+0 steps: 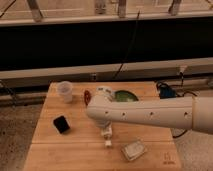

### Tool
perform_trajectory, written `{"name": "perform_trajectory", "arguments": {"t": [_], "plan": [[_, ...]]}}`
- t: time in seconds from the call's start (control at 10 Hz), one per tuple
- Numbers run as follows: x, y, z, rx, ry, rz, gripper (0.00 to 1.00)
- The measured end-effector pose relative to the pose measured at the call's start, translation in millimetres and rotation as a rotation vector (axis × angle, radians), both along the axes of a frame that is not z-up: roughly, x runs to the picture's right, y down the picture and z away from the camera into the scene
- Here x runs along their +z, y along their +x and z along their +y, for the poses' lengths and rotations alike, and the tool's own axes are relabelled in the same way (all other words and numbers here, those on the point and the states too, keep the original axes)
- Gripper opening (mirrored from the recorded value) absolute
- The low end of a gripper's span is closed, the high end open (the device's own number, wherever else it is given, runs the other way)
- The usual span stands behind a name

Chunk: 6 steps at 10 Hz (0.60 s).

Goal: Knock the eraser over

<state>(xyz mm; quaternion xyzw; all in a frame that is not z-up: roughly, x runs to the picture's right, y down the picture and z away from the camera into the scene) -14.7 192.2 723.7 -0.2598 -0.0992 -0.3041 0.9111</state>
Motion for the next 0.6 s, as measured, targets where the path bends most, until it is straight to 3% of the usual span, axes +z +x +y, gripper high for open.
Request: {"name": "perform_trajectory", "arguments": {"t": [0.4,0.6], "plan": [[9.7,4,7,-0.001,-0.006,-0.021,0.05],[14.6,4,12,-0.008,-0.010,-0.035,0.05]]}}
